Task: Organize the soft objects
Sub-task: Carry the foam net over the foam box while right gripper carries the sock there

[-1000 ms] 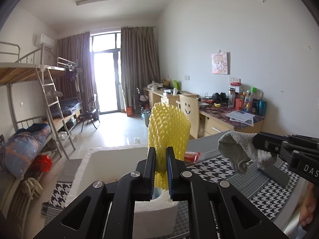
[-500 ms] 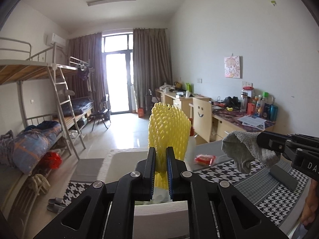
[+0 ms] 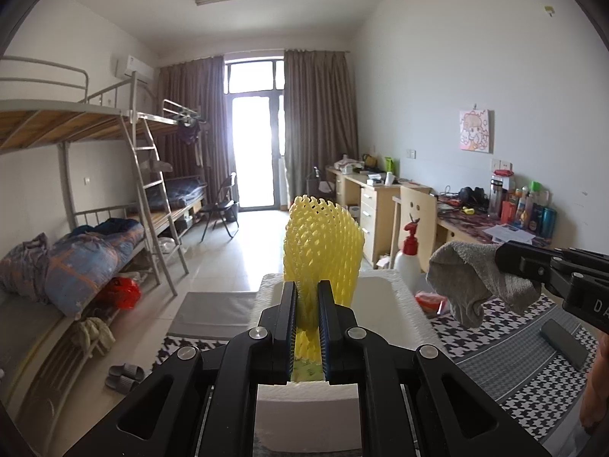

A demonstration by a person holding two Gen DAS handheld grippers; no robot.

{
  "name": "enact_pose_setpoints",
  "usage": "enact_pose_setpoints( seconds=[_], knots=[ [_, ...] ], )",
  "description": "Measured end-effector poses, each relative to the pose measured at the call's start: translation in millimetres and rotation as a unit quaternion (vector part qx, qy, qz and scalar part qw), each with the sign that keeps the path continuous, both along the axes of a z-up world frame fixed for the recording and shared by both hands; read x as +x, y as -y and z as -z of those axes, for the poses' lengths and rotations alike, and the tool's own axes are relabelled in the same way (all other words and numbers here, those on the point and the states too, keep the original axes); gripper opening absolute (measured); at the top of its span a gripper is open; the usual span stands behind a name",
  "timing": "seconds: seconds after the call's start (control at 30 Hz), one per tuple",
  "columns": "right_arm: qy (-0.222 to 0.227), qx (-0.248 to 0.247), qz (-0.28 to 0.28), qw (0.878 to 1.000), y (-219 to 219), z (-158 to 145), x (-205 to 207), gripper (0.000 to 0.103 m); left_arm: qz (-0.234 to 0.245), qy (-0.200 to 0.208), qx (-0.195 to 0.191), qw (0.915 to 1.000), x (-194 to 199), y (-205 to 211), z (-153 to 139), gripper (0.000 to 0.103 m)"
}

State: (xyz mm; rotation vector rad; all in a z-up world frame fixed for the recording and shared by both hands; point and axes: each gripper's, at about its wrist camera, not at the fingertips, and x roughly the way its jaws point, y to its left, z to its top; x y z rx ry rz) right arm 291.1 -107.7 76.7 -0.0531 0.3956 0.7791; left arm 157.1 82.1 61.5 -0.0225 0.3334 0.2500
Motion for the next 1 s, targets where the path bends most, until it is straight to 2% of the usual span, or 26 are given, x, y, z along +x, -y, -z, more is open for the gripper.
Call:
enact_pose_setpoints(
  seconds=[0.63,1.0],
  knots=[
    [-0.012,0.002,-0.054,0.998,-37,-2,-3,0.012,-0.042,0.008,-0.002,0.9991,-20,-23,3,0.011],
    [-0.014,-0.012,-0.065,0.998,-59,3,-6,0.012,-0.057,0.005,-0.004,0.9983,-28,-38,10,0.011]
  ],
)
